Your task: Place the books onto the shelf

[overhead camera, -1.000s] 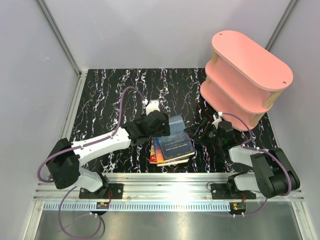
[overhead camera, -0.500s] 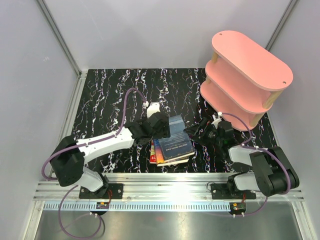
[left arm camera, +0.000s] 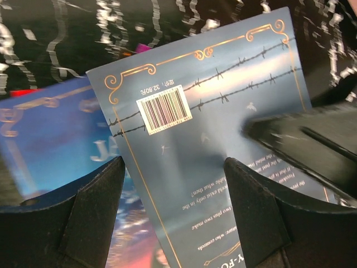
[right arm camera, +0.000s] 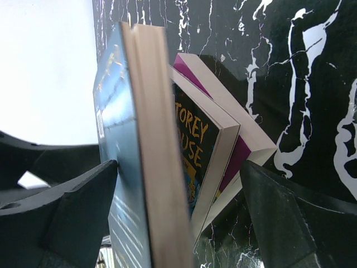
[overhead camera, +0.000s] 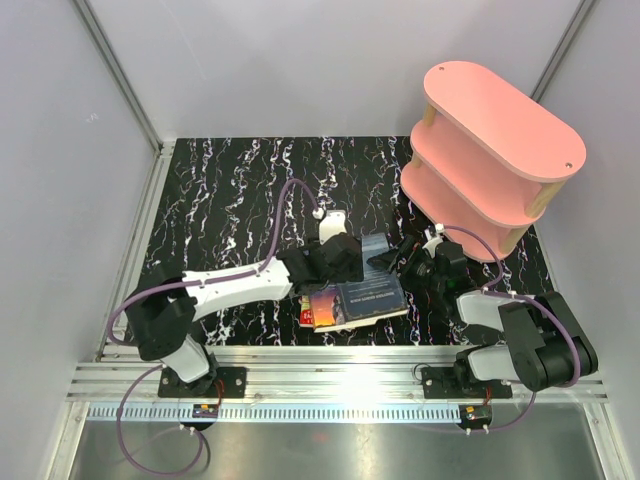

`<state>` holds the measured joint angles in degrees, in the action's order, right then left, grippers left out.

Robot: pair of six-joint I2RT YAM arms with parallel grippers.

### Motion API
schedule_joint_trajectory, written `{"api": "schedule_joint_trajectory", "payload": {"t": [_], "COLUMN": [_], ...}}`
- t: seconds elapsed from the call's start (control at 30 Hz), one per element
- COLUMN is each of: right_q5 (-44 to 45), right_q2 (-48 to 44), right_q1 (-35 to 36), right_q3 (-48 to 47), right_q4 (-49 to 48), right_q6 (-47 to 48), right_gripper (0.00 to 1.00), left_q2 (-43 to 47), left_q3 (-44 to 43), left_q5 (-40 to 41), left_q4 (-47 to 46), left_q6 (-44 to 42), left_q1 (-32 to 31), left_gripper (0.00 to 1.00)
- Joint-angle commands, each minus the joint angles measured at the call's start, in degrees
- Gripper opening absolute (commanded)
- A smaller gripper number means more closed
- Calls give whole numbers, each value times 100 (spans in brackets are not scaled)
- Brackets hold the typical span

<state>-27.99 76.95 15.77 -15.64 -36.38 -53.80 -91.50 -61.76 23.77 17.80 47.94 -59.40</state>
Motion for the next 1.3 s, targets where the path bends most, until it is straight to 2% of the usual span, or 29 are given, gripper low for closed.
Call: {"api": "schedule_joint_trajectory", "payload": {"t": [0.0, 0.07, 0.17, 0.2, 0.37, 0.43, 0.7, 0.83, 0.9, 0.93, 1.0, 1.03, 1.2, 1.23, 1.27], "right_q5": [30, 74, 118, 127, 530, 723, 558, 540, 706, 942, 1285, 1600, 2665, 2937, 3044], "right_q2": [-170, -311, -689, -899, -1717, -2086, -2781, -2764, -2790, -2764, -2554, -2449, -1439, -1246, -809], "right_q1": [58, 67, 66, 67, 67, 67, 67, 67, 67, 67, 58, 66, 58, 49, 49], "right_q3": [8, 8, -71, -123, -598, -790, -1994, -3625, -4234, -4881, -5578, -6252, -8031, -8617, -8945], "right_q4": [8, 200, 726, 929, 2657, 3047, 5016, 6123, 6633, 6792, 7372, 7704, 8269, 8418, 8524], "right_q6": [115, 142, 317, 387, 1020, 1187, 1855, 2373, 2523, 2611, 2892, 3093, 3665, 3884, 3982], "right_gripper": [95, 85, 57, 41, 12, 2, 0, 0, 0, 0, 0, 0, 0, 0, 0], "left_q2": [-289, -315, -289, -280, -228, -193, 413, 791, 862, 897, 950, 959, 1020, 1038, 1056], "left_q3": [-135, -135, -126, -126, -135, -144, -82, -109, -74, -47, 5, 67, 251, 339, 383], "left_q5": [-312, -312, -285, -268, -206, -180, 154, 286, 304, 278, 172, 154, -4, -30, -91], "left_q4": [74, 83, 83, 118, 153, 162, -13, -198, -277, -321, -462, -497, -576, -594, -646], "left_q6": [277, 294, 295, 303, 286, 260, -83, -408, -461, -470, -514, -505, -453, -453, -435], "left_q1": [-221, -230, -239, -239, -239, -239, -265, -265, -265, -265, -265, -265, -265, -265, -274], "left_gripper": [75, 75, 75, 75, 75, 80, 96, 99, 99, 99, 99, 99, 98, 98, 98]}}
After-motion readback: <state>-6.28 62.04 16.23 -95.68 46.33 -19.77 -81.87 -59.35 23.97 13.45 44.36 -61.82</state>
